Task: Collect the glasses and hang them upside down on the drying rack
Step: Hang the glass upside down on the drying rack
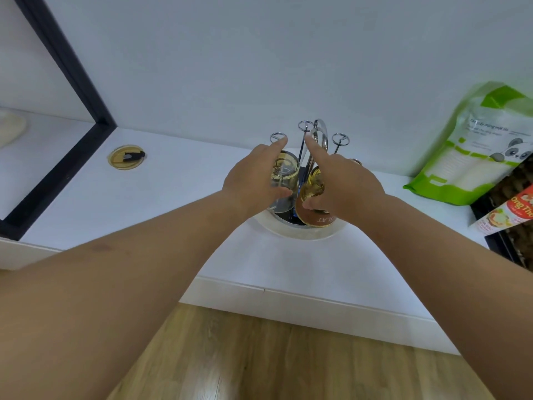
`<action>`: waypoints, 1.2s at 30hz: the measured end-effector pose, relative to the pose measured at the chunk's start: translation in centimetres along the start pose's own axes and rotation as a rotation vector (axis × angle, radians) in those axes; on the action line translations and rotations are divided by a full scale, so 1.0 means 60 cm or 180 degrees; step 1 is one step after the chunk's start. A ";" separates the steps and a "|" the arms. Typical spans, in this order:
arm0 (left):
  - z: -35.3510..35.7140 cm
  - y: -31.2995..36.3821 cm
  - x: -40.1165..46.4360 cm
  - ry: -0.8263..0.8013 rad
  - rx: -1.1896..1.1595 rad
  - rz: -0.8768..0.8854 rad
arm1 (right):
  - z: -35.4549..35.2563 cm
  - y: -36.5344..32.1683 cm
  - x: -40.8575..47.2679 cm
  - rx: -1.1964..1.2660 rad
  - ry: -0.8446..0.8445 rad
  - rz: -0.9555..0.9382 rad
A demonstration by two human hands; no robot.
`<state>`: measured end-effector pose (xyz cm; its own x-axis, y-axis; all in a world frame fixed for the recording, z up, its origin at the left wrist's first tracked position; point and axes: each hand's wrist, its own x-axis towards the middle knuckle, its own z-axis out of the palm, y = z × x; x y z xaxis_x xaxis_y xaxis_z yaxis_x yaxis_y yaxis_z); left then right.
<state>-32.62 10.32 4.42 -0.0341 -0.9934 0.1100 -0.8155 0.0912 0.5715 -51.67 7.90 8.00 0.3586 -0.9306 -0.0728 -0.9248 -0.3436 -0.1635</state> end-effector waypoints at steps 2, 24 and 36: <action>0.000 0.000 0.000 -0.0018 0.0003 0.0004 | 0.002 0.003 0.000 -0.0010 -0.0014 0.0002; 0.006 -0.015 -0.005 0.0273 -0.0557 -0.0085 | 0.002 0.037 -0.042 0.0526 0.0342 -0.0211; 0.014 -0.020 -0.011 0.0271 -0.0872 -0.0167 | 0.007 0.048 -0.047 0.0816 0.0372 -0.0261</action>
<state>-32.12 10.82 3.01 0.0621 -0.9888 0.1358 -0.6280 0.0670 0.7753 -55.27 9.58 7.35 0.4001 -0.9144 0.0623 -0.8256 -0.3891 -0.4086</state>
